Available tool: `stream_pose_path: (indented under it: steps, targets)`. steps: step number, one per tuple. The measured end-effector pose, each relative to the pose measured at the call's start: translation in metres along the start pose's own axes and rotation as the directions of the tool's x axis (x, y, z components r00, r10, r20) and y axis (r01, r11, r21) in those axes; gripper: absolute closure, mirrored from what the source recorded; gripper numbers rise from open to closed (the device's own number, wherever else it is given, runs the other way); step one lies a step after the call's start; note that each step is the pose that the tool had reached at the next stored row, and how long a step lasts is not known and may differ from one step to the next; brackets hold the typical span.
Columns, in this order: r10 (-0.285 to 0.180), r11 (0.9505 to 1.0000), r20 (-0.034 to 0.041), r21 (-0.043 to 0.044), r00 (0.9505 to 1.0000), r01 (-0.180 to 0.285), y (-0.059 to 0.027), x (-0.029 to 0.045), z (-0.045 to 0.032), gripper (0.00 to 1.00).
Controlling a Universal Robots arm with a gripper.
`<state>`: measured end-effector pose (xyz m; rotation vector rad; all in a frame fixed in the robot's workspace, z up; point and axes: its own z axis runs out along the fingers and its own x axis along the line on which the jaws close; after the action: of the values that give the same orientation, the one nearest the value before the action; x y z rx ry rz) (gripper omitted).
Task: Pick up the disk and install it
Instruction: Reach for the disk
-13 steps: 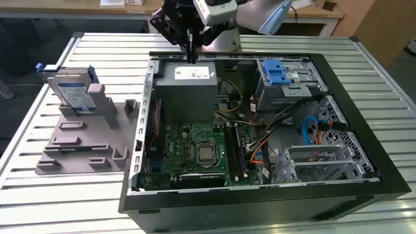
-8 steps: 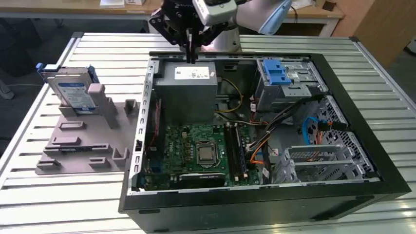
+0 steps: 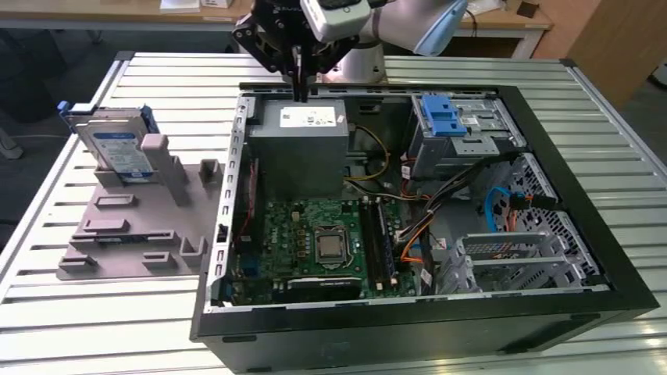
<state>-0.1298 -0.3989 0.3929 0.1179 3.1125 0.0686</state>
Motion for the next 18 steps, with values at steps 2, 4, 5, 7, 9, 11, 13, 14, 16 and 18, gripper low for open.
stream_pose_path:
  steps: [2, 4, 5, 7, 9, 11, 13, 14, 16, 18]
  targets:
    - [0.0, 1.0, 0.0, 0.0001, 1.0, 0.0, -0.0002, 0.0018, 0.0001, 0.85]
    - [0.0, 1.0, -0.0001, 0.0, 1.0, 0.0, -0.0003, 0.0036, 0.0002, 0.85]
    - [0.0, 1.0, -0.0002, 0.0001, 1.0, 0.0, -0.0004, 0.0045, 0.0002, 0.85]
    - [0.0, 1.0, -0.0002, 0.0, 1.0, 0.0, -0.0005, 0.0061, 0.0004, 0.85]
    - [0.0, 1.0, -0.0003, 0.0001, 1.0, 0.0, -0.0006, 0.0077, 0.0006, 0.85]
    - [0.0, 1.0, -0.0005, 0.0001, 1.0, 0.0, -0.0008, 0.0092, 0.0007, 0.85]
    - [0.0, 1.0, -0.0008, 0.0001, 1.0, 0.0, -0.0009, 0.0108, 0.0009, 0.85]
    - [0.0, 1.0, -0.0009, 0.0002, 1.0, 0.0, -0.0009, 0.0117, 0.001, 0.85]
    - [0.0, 1.0, -0.0011, 0.0002, 1.0, 0.0, -0.0011, 0.0135, 0.0012, 0.85]
    - [0.0, 1.0, -0.0013, 0.0001, 1.0, 0.0, -0.0013, 0.0153, 0.0014, 0.85]
